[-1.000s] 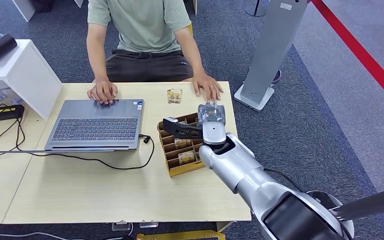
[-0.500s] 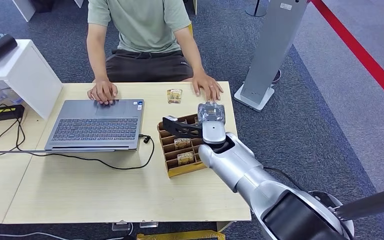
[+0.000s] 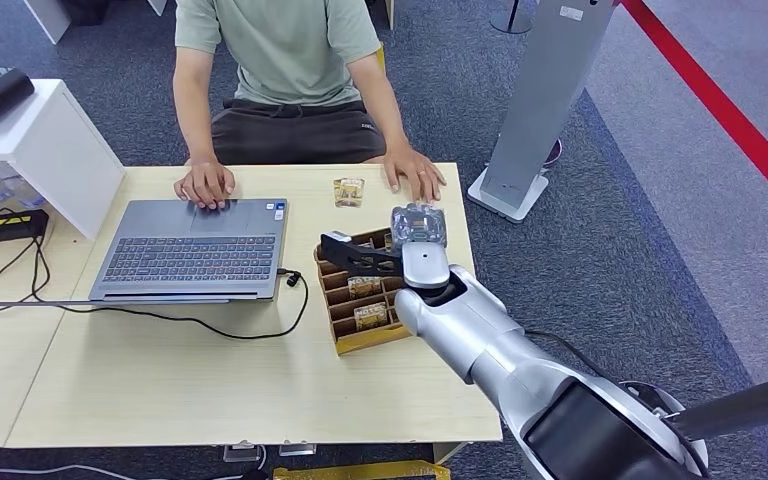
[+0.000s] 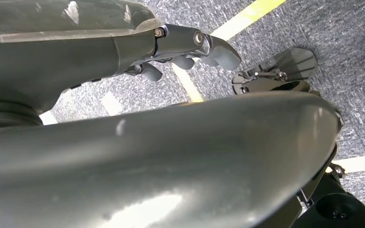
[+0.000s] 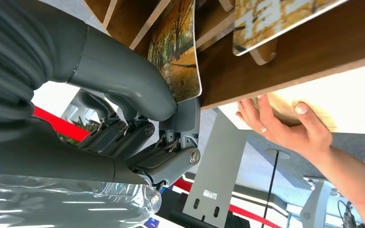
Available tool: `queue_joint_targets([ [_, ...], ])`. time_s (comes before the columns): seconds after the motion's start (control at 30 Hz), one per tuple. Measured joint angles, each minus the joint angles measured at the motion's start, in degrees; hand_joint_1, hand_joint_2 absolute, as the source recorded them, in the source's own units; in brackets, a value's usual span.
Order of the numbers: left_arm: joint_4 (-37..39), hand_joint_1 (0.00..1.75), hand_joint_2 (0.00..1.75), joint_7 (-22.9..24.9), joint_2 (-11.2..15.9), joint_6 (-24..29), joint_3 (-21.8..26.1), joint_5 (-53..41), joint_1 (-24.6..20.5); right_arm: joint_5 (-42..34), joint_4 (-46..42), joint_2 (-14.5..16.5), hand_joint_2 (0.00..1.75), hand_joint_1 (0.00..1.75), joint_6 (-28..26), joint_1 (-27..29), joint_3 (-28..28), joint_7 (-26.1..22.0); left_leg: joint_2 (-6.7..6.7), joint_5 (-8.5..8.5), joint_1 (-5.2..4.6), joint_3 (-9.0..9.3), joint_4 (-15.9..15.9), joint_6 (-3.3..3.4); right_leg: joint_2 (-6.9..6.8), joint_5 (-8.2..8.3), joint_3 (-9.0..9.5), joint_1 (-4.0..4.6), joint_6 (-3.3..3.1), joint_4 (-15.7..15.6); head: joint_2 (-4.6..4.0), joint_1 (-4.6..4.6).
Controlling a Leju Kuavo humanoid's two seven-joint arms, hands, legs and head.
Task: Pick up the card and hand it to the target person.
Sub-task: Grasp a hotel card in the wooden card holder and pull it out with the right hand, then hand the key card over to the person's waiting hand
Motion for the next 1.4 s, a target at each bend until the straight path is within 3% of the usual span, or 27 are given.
queue_joint_targets([
  [0.47, 0.0, 0.0, 0.0, -0.4, 0.0, 0.4, 0.0, -0.3, 0.0, 5.6, -10.6, -1.7, 1.75, 1.66, -15.2, -1.3, 2.2, -1.6, 0.01, 0.0, 0.0, 0.0, 0.0, 0.0, 0.01, 0.0, -0.02, 0.0, 0.0, 0.0, 0.0, 0.01],
  [0.73, 0.0, 0.0, 0.0, -0.4, 0.0, 0.2, 0.0, -1.1, -0.3, 9.7, -16.8, -3.3, 1.75, 1.66, -26.7, -1.3, 2.7, -6.9, 0.01, 0.0, 0.0, 0.0, 0.0, 0.0, 0.01, 0.0, -0.02, 0.0, 0.0, 0.0, 0.0, -0.02],
  [0.97, 0.0, 0.0, 0.0, -0.2, 0.0, -0.7, 0.0, -2.0, -1.1, 2.1, -14.7, -2.6, 1.75, 1.66, -33.9, -2.7, 2.6, -15.3, 0.01, 0.0, 0.0, -0.02, 0.0, 0.0, 0.01, 0.0, -0.01, 0.0, 0.0, 0.0, 0.0, -0.03],
  [1.4, 0.0, 0.0, 0.0, -0.1, 0.0, -1.0, -0.2, -2.5, -1.7, -5.6, -3.0, 1.4, 1.75, 1.66, -38.2, -5.8, 1.9, -22.0, 0.0, 0.0, 0.0, -0.04, 0.0, 0.0, 0.0, 0.0, -0.03, 0.0, 0.0, 0.0, 0.0, -0.05],
])
